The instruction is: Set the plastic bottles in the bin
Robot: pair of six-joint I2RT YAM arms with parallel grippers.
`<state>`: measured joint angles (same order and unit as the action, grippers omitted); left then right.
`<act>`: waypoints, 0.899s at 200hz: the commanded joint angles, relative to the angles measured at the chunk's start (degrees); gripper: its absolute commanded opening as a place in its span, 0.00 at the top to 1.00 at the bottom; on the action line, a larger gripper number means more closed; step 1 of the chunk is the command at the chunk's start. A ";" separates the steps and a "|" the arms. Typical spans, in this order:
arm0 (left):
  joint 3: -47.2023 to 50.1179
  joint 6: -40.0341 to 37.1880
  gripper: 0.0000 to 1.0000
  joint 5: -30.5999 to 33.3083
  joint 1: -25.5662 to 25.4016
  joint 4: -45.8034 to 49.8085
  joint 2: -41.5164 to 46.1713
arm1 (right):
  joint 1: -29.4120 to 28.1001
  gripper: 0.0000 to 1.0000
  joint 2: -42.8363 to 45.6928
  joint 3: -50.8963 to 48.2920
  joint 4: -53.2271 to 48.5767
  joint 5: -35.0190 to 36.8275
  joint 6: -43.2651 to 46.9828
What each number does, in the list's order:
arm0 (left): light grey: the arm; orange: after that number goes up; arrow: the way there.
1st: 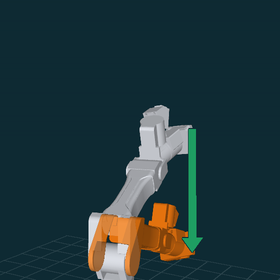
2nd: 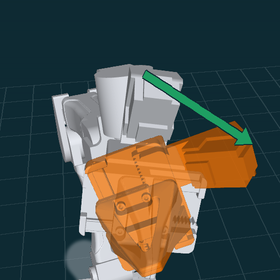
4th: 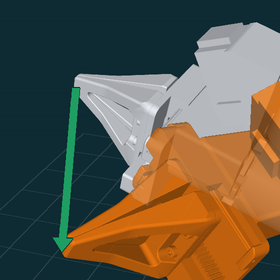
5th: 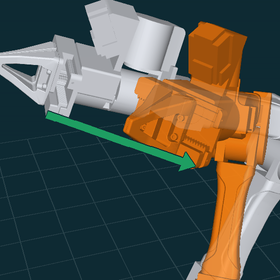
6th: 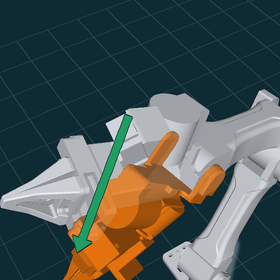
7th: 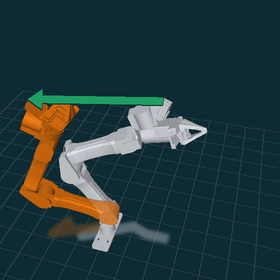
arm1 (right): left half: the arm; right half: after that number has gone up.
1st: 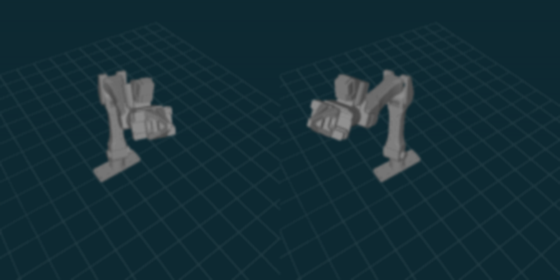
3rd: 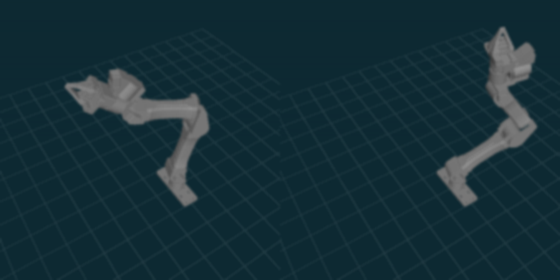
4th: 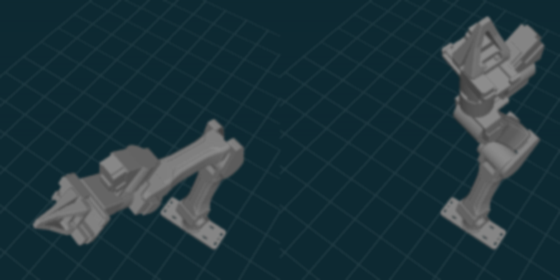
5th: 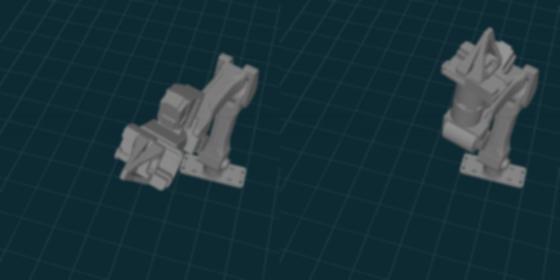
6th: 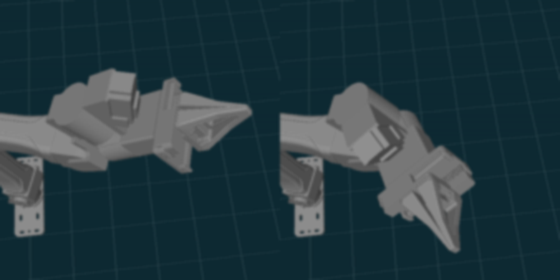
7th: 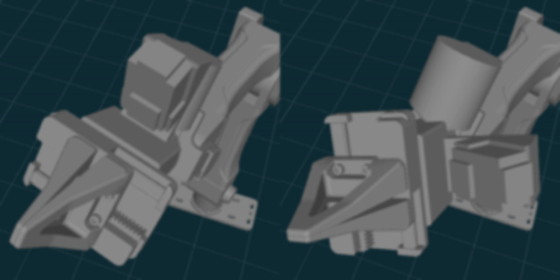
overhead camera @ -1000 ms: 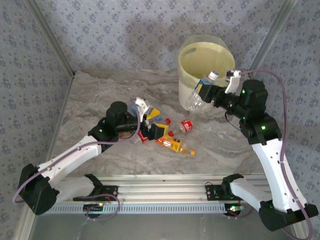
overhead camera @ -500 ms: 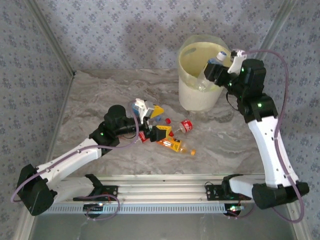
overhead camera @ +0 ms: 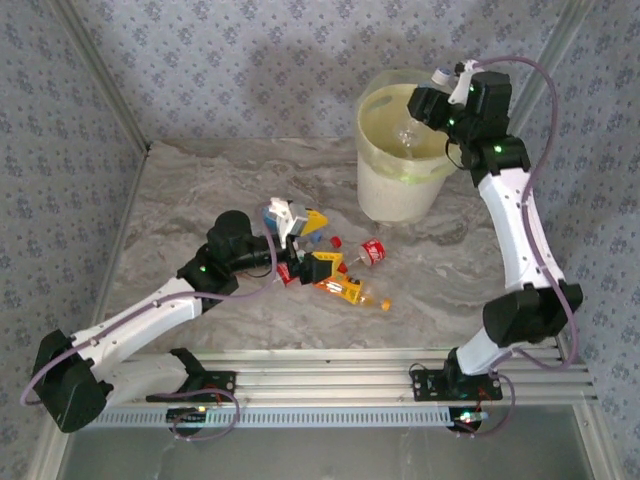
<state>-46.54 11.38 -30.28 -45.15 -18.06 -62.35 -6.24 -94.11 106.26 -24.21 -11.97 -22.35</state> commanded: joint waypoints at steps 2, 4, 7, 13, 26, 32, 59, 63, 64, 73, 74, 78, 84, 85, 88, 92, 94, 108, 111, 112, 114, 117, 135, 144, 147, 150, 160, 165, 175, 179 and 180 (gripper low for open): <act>-0.65 -0.50 0.00 2.09 -0.43 -1.37 1.35 | 0.43 0.40 -4.42 3.42 -1.98 -3.44 1.28; -0.67 -0.48 0.00 2.21 -0.39 -1.38 1.39 | 0.48 0.40 -4.55 3.47 -2.07 -3.52 1.27; -0.61 -0.53 0.00 2.31 -0.38 -1.44 1.48 | 0.37 0.40 -5.24 3.64 -2.23 -4.10 1.19; -0.57 -0.62 0.00 2.45 -0.39 -1.49 1.59 | 0.23 0.41 -5.92 3.68 -2.43 -4.51 1.29; -0.23 -1.15 0.00 3.31 -0.38 -1.52 1.86 | 0.07 0.41 -7.13 3.35 -2.70 -4.95 1.41; 0.00 -1.42 0.00 3.68 -0.38 -1.58 1.97 | -0.07 0.41 -7.38 3.18 -2.79 -4.67 1.43; 0.05 -2.05 0.00 4.53 -0.36 -0.88 2.10 | -0.31 0.41 -9.18 2.73 -3.38 -5.29 1.57; 0.05 -2.06 0.00 4.51 -0.37 -0.91 2.14 | -0.35 0.41 -9.41 2.73 -3.60 -5.39 1.59; 0.09 -2.06 0.00 4.48 -0.38 -0.92 2.14 | -0.35 0.40 -9.46 2.73 -3.63 -5.41 1.60; -0.10 -2.06 0.00 4.53 -0.41 -0.64 2.01 | -0.44 0.41 -9.86 2.51 -3.78 -5.56 1.69; -0.11 -2.06 0.00 4.53 -0.40 -0.65 2.03 | -0.48 0.41 -9.91 2.49 -3.76 -5.58 1.74; -0.20 -2.06 0.00 4.45 -0.32 -0.51 1.97 | -0.57 0.41 -10.00 2.34 -3.74 -5.53 1.82; -0.30 -2.09 0.00 4.44 -0.30 -0.32 1.97 | -0.69 0.41 -10.26 2.15 -3.83 -5.66 1.96; -0.30 -2.12 0.00 4.40 -0.34 -0.27 1.97 | -0.70 0.41 -10.28 2.08 -3.79 -5.68 2.00; -0.30 -2.21 0.00 4.36 -0.35 -0.22 1.97 | -0.76 0.41 -10.37 1.91 -3.75 -5.62 2.08; -0.35 -2.23 0.00 4.40 -0.34 -0.13 1.97 | -0.85 0.41 -10.47 1.77 -3.75 -5.61 2.22; -0.31 -2.28 0.00 4.32 -0.33 -0.04 1.97 | -0.87 0.41 -10.52 1.72 -3.75 -5.66 2.22; -0.39 -2.64 0.00 4.18 -0.36 0.20 2.05 | -1.08 0.41 -11.22 1.60 -4.07 -5.87 2.42; -0.39 -2.72 0.00 4.18 -0.38 0.22 2.16 | -1.09 0.41 -11.33 1.59 -4.20 -5.87 2.47; -0.39 -2.74 0.00 4.18 -0.38 0.22 2.15 | -1.07 0.41 -11.35 1.58 -4.24 -5.87 2.48; -0.39 -2.74 0.00 4.18 -0.34 0.29 2.14 | -1.19 0.41 -11.47 1.58 -4.24 -5.88 2.55; -0.42 -2.84 0.00 4.18 -0.37 0.37 2.22 | -1.27 0.41 -11.53 1.58 -4.27 -5.93 2.61; -0.56 -3.28 0.00 4.07 -0.37 0.93 2.43 | -1.53 0.41 -12.18 1.58 -4.27 -5.88 2.75; -0.65 -3.27 0.00 4.10 -0.40 1.03 2.49 | -1.50 0.40 -12.49 1.58 -4.28 -6.01 2.73; -0.65 -3.24 0.00 4.09 -0.36 0.95 2.57 | -1.62 0.40 -12.55 1.67 -4.27 -6.09 2.67; -0.61 -3.22 0.00 3.97 -0.45 0.94 2.58 | -1.63 0.40 -12.69 1.67 -4.34 -6.13 2.65; -0.57 -3.12 0.00 3.70 -0.45 0.82 2.65 | -1.67 0.41 -13.07 1.84 -4.56 -6.46 2.50; -0.55 -3.06 0.00 3.59 -0.38 0.78 2.75 | -1.72 0.40 -13.19 1.86 -4.69 -6.49 2.53; -0.48 -3.02 0.00 3.40 -0.43 0.37 2.93 | -1.89 0.40 -13.34 1.85 -4.74 -6.53 2.57; -0.39 -2.96 0.00 3.39 -0.38 0.25 3.00 | -1.89 0.39 -13.40 1.78 -4.79 -6.59 2.57; -0.39 -2.91 0.00 3.39 -0.38 0.24 3.01 | -1.87 0.39 -13.39 1.82 -4.84 -6.63 2.57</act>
<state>-46.37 9.41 -26.11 -45.15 -17.02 -61.43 -7.75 -106.98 107.81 -28.18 -17.41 -20.88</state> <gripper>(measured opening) 0.995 0.603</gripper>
